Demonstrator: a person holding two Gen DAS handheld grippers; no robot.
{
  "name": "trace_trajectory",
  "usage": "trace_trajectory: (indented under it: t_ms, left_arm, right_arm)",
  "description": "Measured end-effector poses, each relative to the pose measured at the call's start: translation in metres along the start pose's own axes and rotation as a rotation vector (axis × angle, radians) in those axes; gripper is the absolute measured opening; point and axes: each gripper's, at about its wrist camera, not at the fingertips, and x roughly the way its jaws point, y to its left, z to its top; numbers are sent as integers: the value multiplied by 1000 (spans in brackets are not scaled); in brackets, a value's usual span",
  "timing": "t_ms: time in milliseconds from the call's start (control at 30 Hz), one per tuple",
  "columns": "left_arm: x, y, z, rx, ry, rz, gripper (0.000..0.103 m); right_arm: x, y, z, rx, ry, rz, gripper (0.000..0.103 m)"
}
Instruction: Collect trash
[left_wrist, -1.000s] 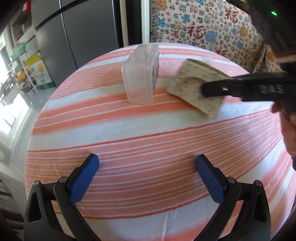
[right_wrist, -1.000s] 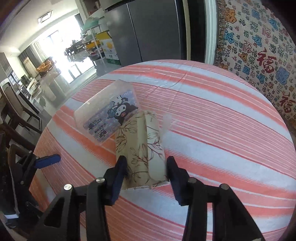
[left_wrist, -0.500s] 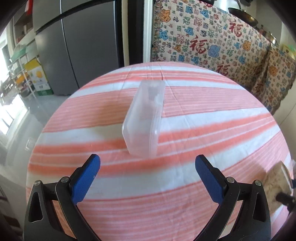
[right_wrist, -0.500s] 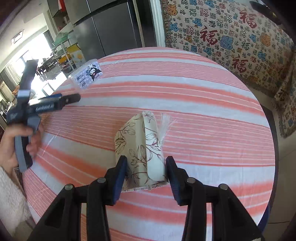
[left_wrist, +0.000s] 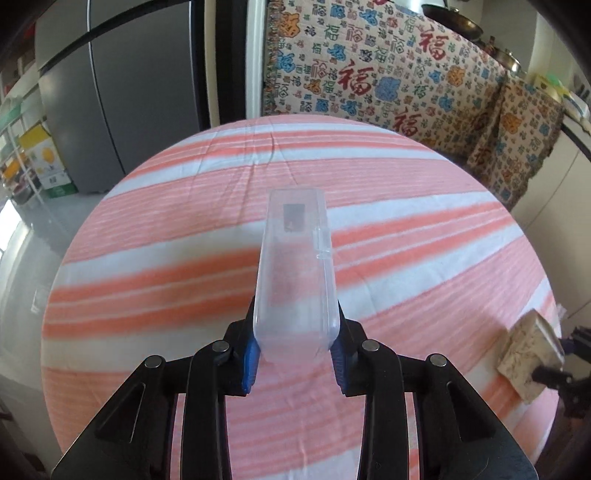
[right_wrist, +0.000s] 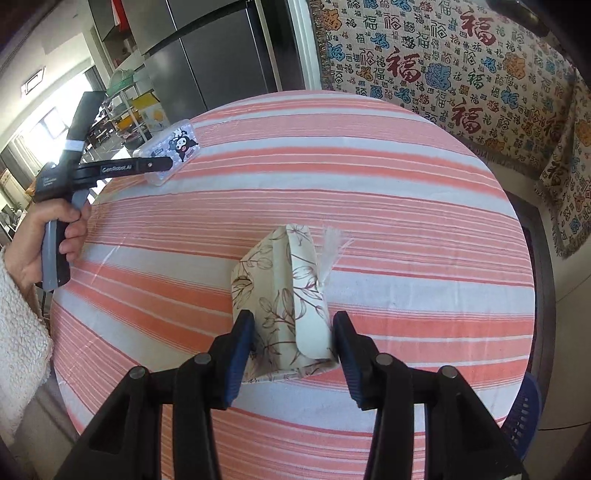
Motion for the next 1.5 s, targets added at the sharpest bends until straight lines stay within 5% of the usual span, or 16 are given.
trace_trajectory:
  t_ms: [100,233,300,367,533,700,767,800,833,900,1133,1500]
  left_arm:
    - [-27,-12,-35,4,20,-28,33]
    - [-41,-20,-68,-5,45,-50,34]
    - [-43,-20,-74,-7,56,-67,44]
    - [-46,-21,-73,11,48,-85,70]
    - [-52,-29,-58,65,18,-84,76]
    - [-38,-34,-46,114,71,-72,72]
    - [-33,-36,-46,127,94,-69,41]
    - [-33,-36,-48,129,97,-56,36]
    - [-33,-35,-48,128,94,-55,32]
    - [-37,-32,-50,103,88,-76,32]
    - [-63,-58,-45,111,24,-135,32]
    - [-78,-174,-34,264,-20,-260,32]
  right_arm:
    - [-3,0,-3,-18,19,-5,47]
    - [-8,-1,-5,-29,46,-7,68]
    - [-10,-1,-2,-40,70,-1,69]
    - [-12,-1,0,-47,94,3,70]
    - [-17,0,14,-83,131,-9,76]
    - [-11,-5,32,-56,171,8,76]
    - [-5,-4,33,-52,193,21,76]
    - [-2,-3,34,-56,205,28,75]
    - [0,-3,34,-61,211,28,62]
    - [3,-3,33,-64,219,-1,33]
    - [-28,-10,26,-36,139,-1,32]
    - [-85,-64,-17,81,49,-49,31]
